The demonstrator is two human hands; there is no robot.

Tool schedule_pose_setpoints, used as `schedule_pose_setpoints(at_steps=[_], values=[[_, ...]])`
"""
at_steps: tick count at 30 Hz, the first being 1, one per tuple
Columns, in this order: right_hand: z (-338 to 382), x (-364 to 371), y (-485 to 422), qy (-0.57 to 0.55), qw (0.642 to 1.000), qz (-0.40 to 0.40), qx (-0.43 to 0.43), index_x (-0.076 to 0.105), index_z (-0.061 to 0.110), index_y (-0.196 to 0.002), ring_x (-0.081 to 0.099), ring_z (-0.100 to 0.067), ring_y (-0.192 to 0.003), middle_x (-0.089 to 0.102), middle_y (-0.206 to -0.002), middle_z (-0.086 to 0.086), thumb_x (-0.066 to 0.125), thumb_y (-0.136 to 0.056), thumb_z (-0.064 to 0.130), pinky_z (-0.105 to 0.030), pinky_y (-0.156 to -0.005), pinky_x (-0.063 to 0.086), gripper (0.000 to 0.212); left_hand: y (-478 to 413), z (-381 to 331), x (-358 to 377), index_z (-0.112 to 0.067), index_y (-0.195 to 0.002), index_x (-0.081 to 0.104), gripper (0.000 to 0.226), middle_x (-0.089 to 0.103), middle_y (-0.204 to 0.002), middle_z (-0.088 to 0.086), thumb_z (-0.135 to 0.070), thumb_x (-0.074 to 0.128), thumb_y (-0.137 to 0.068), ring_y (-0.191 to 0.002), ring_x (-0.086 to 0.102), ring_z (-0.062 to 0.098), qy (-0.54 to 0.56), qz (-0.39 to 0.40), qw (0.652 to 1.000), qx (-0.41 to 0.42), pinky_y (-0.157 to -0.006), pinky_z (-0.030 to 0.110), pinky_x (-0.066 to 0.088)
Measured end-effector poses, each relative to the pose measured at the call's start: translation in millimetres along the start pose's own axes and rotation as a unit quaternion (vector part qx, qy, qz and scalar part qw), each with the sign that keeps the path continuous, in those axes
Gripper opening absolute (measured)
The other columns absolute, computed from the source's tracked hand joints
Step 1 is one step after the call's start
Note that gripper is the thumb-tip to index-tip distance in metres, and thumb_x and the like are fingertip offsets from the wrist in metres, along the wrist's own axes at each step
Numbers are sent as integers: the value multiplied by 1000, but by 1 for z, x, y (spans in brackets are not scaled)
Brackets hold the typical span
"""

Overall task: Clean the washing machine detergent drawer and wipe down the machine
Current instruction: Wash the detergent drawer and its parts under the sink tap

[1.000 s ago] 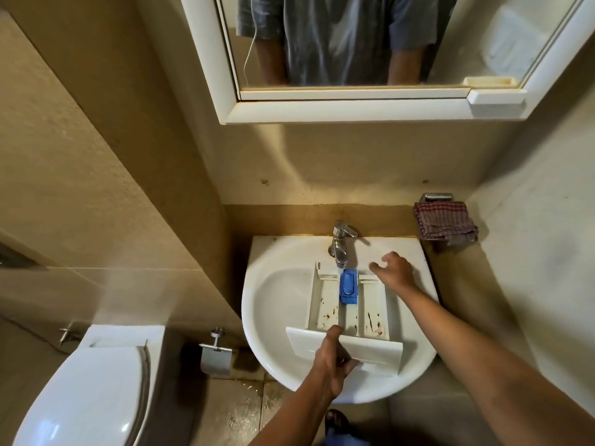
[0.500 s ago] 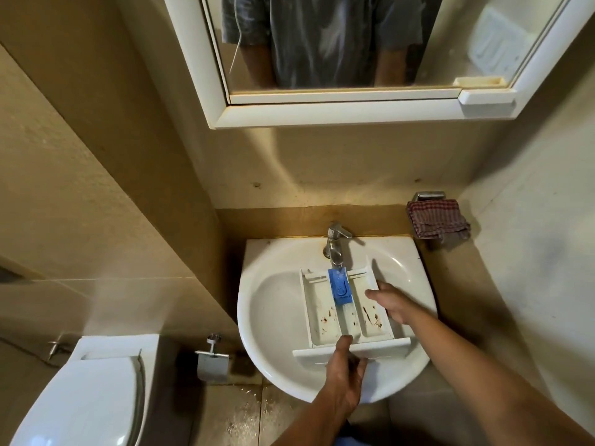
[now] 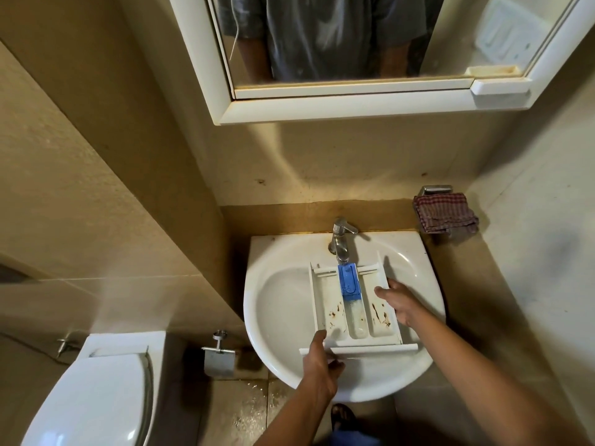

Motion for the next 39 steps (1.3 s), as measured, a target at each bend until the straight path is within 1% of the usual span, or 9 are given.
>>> schedule_pose_setpoints(at_steps=[7, 11, 16, 19, 23, 28, 32, 37, 39], values=[[4, -2, 1, 6, 1000, 8, 26, 56, 10, -123, 65, -30, -97, 67, -110, -12, 54, -94, 3, -48, -83, 54, 29, -3, -16, -15, 6, -111, 50, 24, 53, -102, 22, -1, 56, -88, -80, 59, 36, -28, -26, 999, 26, -55, 39, 59], [11, -2, 1, 36, 998, 22, 46, 52, 5, -123, 60, -25, -102, 63, -113, -6, 54, -95, 5, -43, -92, 49, 28, 1, -23, -16, 5, -90, 52, 6, 48, -99, 21, 9, 48, -87, -77, 53, 33, -63, 2, 998, 22, -72, 45, 58], [12, 11, 3, -30, 994, 70, 80, 52, 4, -125, 59, -33, -98, 63, -113, -17, 48, -97, 0, -45, -81, 49, 29, 3, -28, -16, 11, -95, 53, 15, 47, -92, 19, 14, 44, -84, -80, 48, 33, -110, -22, 992, 63, -73, 39, 55], [7, 19, -4, -30, 991, 90, 89, 52, 8, -127, 59, -33, -108, 64, -117, -15, 52, -97, 7, -51, -97, 45, 31, 0, -26, -21, 11, -100, 51, 18, 47, -87, 17, 13, 43, -83, -78, 45, 32, -84, -56, 990, 100, -64, 35, 53], [2, 26, -19, 18, 992, 102, 77, 46, 16, -137, 51, -23, -124, 56, -133, -4, 58, -94, 18, -42, -110, 35, 46, -4, -20, -24, 9, -101, 49, 18, 47, -98, 19, 9, 48, -83, -81, 50, 30, -38, -96, 986, 134, -54, 30, 55], [13, 36, -16, -15, 993, 101, 57, 53, 14, -121, 59, -15, -84, 64, -94, -2, 40, -95, -6, -24, -72, 46, 36, 5, -14, -12, -2, -91, 44, 13, 44, -112, 17, 6, 52, -85, -88, 53, 32, -9, -150, 973, 177, -53, 29, 53], [17, 41, -18, -1, 995, 99, 25, 53, 11, -125, 59, -11, -83, 64, -93, -1, 38, -91, -14, -20, -71, 46, 45, 1, -12, -8, -1, -105, 42, 26, 41, -120, 19, 9, 52, -84, -96, 54, 35, 15, -141, 974, 177, -53, 30, 56], [19, 37, -20, 53, 997, 48, -25, 55, 7, -127, 58, -14, -95, 63, -109, -5, 42, -84, -18, -19, -69, 45, 51, -3, -10, -9, 4, -113, 39, 32, 45, -119, 23, 15, 49, -85, -98, 56, 36, 47, -67, 987, 136, -69, 39, 58], [19, 32, -22, 80, 996, 18, -46, 56, 4, -128, 57, -16, -100, 62, -108, -7, 43, -83, -18, -19, -71, 45, 51, -8, -9, -12, 14, -121, 38, 38, 50, -122, 33, 16, 49, -84, -96, 59, 38, 48, -35, 992, 111, -64, 39, 60]])
Point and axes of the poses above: each hand's wrist, its own y-axis away from the middle knuckle, its own x-axis out of the palm, z = x × y, the point moved 1 cm from there along -y, towards the middle knuckle
